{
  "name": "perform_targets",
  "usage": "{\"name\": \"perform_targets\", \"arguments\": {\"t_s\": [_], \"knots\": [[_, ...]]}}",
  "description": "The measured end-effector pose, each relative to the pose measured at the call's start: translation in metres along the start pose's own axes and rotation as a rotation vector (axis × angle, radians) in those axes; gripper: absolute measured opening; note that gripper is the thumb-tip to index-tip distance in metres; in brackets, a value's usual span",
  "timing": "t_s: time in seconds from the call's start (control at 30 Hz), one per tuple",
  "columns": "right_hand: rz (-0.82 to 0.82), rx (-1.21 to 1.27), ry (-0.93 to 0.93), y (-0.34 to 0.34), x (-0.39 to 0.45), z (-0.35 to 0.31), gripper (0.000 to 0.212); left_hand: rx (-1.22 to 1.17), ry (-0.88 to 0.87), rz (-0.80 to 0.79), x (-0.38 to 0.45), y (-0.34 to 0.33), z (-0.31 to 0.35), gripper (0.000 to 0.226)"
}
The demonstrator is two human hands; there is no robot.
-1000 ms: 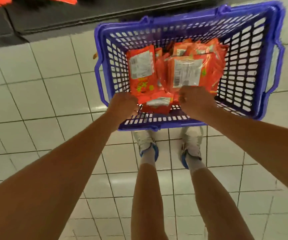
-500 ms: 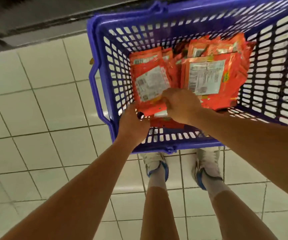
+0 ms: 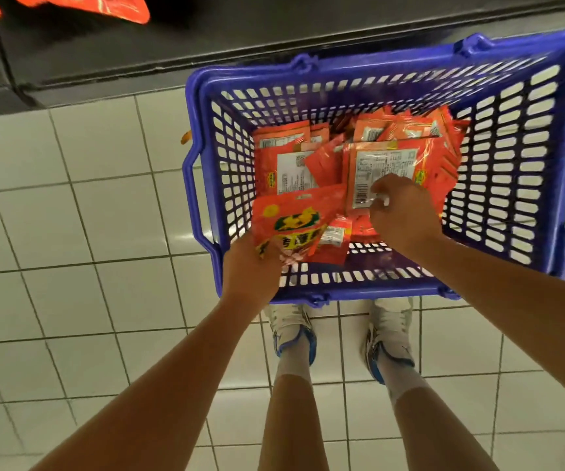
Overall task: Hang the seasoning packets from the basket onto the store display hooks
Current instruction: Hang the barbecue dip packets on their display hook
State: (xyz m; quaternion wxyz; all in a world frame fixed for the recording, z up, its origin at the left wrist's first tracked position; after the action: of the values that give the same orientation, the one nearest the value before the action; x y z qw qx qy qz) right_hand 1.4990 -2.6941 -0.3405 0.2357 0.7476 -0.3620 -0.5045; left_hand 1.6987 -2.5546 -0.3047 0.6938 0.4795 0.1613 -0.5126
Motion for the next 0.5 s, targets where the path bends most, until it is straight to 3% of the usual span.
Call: {"name": "perform_targets", "arguments": {"t_s": [0.1,0.2,0.37,0.5], "knots": [[-0.012,-0.336,0.106,-0.006,0.017,0.016,0.081,-0.037,0.020,0.020,0.004,0.000,-0.002,0.010],[-0.149,-0.545,0.177,-0.013,0.040,0.028,0.112,-0.066,0.035,0.053,0.011,-0.004,0.000,0.011],[-0.188,-0.608,0.233,-0.018,0.051,0.042,0.115,-0.118,0.117,0.089,0.022,-0.008,-0.006,0.020],[-0.158,-0.312,0.190,-0.003,0.038,0.034,0.099,-0.122,0.116,0.078,0.013,-0.010,-0.001,0.014]]}}
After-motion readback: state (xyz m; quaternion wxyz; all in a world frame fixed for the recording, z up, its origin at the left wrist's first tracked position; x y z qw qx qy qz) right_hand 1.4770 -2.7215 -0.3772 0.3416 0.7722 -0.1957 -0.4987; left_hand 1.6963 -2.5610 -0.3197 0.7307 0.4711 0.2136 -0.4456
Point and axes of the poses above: each hand's wrist, its own x-axis towards the middle knuckle, its own y-axis out of the back of the hand, z = x × y, the point moved 3 cm from there along x, towards the middle knuckle
